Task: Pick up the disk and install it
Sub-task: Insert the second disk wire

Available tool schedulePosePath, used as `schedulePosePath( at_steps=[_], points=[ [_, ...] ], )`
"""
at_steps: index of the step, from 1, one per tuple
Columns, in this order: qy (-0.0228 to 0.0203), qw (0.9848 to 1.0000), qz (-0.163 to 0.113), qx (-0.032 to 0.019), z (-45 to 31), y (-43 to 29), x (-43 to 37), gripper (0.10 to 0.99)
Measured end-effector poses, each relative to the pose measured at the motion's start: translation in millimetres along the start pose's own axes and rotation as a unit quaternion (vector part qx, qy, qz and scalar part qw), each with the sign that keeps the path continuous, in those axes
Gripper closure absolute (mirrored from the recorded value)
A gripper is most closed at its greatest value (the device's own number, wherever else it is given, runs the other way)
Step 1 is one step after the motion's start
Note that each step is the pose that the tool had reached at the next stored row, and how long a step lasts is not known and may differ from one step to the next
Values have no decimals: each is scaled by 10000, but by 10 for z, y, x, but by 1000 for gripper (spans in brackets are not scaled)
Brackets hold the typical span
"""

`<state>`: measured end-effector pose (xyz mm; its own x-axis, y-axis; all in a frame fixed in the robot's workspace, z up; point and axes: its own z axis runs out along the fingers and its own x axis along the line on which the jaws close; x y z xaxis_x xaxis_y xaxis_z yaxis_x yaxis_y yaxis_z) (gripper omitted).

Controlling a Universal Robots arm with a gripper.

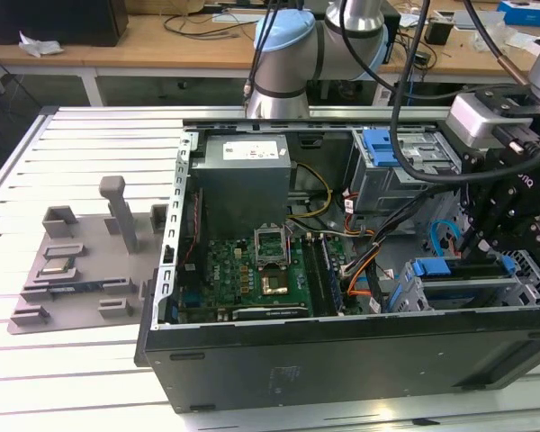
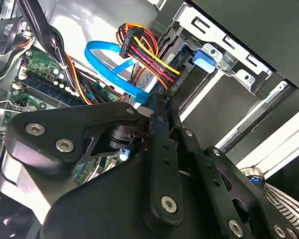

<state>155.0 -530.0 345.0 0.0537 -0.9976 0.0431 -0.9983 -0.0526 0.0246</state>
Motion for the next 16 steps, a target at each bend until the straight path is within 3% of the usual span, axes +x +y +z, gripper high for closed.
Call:
schedulePosePath(
  at_steps=[16],
  points=[
    [-5, 10000, 1, 0, 30, -5, 20, 925]
  ],
)
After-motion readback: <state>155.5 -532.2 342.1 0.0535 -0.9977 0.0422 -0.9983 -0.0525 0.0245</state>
